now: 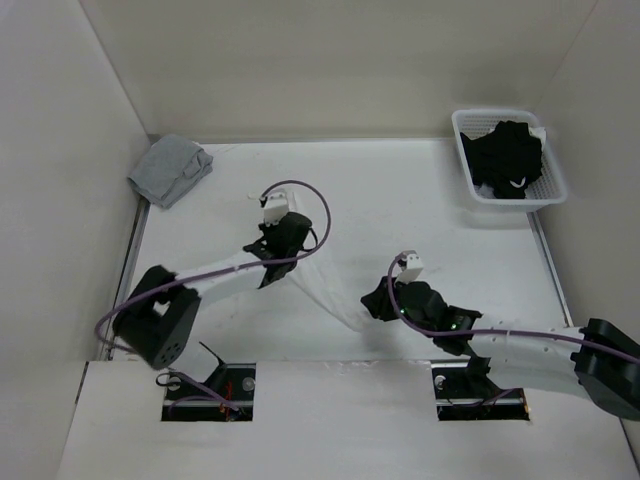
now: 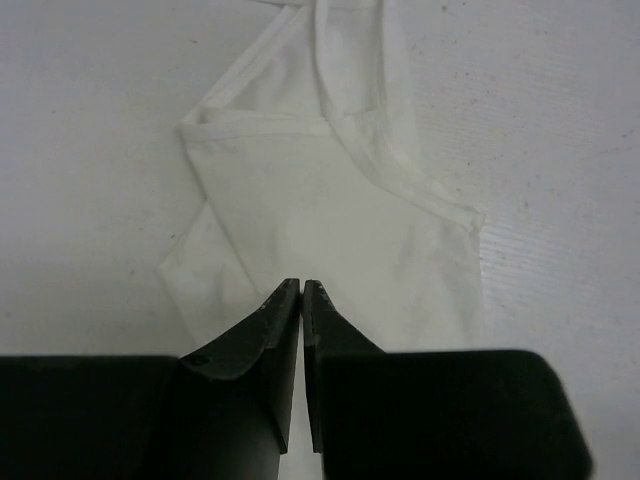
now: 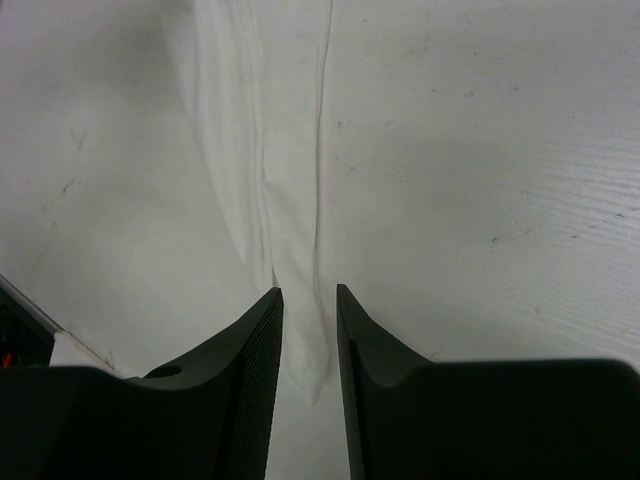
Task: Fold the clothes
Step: Flatten the tank top out
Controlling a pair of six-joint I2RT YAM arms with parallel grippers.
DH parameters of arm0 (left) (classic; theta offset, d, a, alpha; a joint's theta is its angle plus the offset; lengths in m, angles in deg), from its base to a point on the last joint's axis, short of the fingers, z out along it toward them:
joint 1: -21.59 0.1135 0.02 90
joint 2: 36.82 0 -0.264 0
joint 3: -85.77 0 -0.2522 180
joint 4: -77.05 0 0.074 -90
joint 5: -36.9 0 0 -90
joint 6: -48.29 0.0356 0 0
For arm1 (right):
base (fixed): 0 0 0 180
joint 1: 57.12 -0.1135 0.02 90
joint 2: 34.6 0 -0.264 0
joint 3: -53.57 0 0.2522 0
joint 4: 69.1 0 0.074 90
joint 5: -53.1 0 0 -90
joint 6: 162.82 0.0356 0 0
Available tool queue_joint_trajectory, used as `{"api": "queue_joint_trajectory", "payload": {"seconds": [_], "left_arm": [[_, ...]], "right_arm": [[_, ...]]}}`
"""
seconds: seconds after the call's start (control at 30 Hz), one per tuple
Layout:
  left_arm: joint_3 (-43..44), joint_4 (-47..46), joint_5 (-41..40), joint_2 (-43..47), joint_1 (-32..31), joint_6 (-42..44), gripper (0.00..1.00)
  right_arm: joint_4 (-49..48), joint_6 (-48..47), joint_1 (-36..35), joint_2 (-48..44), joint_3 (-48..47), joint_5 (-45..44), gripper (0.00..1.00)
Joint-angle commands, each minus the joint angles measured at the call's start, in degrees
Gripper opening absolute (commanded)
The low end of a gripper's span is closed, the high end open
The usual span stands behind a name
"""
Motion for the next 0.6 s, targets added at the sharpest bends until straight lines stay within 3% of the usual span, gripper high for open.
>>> {"api": "queue_joint_trajectory", "payload": {"seconds": [0.0, 0.3, 0.47, 0.57], "left_arm": [[-6.7, 1.32, -1.89, 10.82, -1.11, -6.23, 0.05], [-25.52, 13.25, 0.31, 37.55, -5.59, -22.4, 0.1], [-28.26, 27.67, 0.23, 48.98, -4.72, -29.96, 0.08], [-28.87, 27.71, 0.92, 51.72, -3.4, -30.77, 0.14]], "right_arm": [[-3.41, -0.73, 0.33, 0.91, -1.5, 0.06, 0.33], [-2.45, 1.37, -0.11, 5.48, -2.29, 0.14, 0.39], [-1.22, 2.96, -0.38, 5.04, -2.2, -0.2, 0.41], [-0.51, 3.66, 0.06, 6.27, -2.82, 0.06, 0.43]]}}
